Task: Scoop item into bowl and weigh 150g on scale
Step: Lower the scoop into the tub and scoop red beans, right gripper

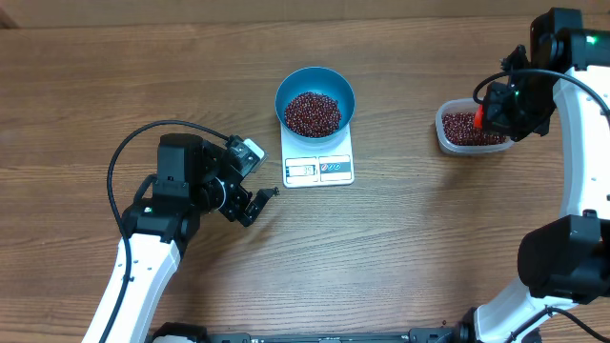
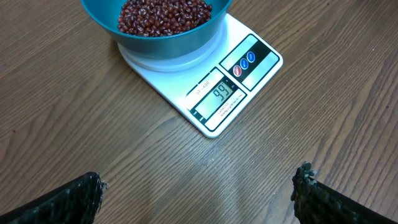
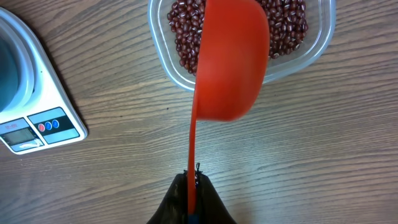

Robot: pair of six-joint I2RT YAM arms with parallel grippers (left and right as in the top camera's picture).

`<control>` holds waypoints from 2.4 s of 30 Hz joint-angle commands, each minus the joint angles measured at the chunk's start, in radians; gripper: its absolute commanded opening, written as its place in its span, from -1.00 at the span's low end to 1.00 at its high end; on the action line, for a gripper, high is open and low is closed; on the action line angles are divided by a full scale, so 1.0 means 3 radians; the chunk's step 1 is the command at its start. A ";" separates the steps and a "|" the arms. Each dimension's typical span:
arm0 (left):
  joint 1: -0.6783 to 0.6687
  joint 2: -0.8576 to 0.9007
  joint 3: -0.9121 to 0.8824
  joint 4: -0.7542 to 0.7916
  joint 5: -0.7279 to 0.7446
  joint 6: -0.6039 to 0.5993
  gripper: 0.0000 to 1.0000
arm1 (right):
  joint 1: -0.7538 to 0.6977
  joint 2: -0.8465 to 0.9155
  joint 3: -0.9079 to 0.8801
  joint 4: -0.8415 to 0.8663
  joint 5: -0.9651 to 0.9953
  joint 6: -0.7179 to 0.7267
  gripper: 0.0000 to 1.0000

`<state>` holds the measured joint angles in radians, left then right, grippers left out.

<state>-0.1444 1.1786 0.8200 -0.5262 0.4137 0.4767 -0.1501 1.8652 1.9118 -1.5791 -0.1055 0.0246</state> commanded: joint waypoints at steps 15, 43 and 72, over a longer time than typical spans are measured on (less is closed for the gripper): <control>-0.0006 -0.0001 0.0001 0.0009 -0.0010 -0.0032 1.00 | -0.0184 -0.0074 -0.0009 -0.0023 -0.0043 -0.0104 -0.92; -0.0006 -0.0001 0.0001 0.0009 -0.0009 -0.0033 1.00 | -0.0296 -0.0070 -0.0838 0.0853 -0.0201 -0.0802 -0.92; -0.0006 -0.0001 0.0001 0.0009 -0.0010 -0.0032 0.99 | -0.0290 -0.0070 -0.1452 0.1141 -0.0182 -0.0809 -0.92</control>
<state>-0.1444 1.1786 0.8200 -0.5262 0.4137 0.4767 -0.2344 1.8652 1.4826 -1.2312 -0.1535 -0.2111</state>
